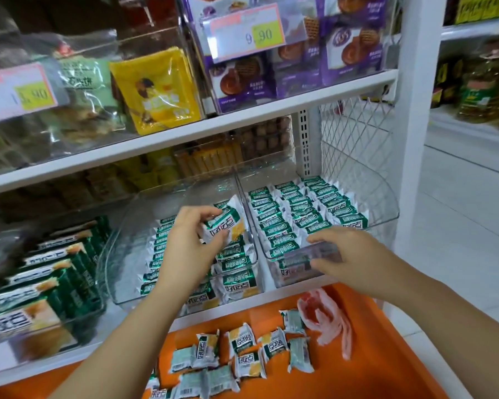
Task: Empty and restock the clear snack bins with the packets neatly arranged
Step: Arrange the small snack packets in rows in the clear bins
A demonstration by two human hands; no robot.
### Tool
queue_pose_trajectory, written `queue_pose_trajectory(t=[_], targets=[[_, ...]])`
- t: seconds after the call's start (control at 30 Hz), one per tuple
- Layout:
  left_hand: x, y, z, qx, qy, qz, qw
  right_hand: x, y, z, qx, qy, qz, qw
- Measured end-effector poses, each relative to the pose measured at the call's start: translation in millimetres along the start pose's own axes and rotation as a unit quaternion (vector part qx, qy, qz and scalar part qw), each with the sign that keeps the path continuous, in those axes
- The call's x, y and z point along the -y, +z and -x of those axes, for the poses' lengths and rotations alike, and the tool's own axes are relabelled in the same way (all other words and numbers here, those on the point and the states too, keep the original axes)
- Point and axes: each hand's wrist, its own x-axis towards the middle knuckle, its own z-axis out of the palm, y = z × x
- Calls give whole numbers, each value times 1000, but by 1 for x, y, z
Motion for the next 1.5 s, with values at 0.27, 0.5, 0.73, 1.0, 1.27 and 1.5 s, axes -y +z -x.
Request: queue_pose_trajectory(t=[0.27,0.5,0.73,1.0,1.27,1.5], targets=[[-51,3,31,116,144,87,979,38,-9,5,10,-27,-271,962],[8,-12,0,88,-97,-14,991,22,-12,0,-67,14,-285,956],[64,-14,-5,220,-208,-201,932,19,-6,3,-49,11,-196,979],[12,-29,6,-15,-94,-86,992,24,9,15,91,-25,-132,987],[-55,0,31,304,-147,233,912,23,-12,29,55,-23,-190,980],[-80,23,24,378,-281,411,781,5,-40,45,45,-6,-258,965]])
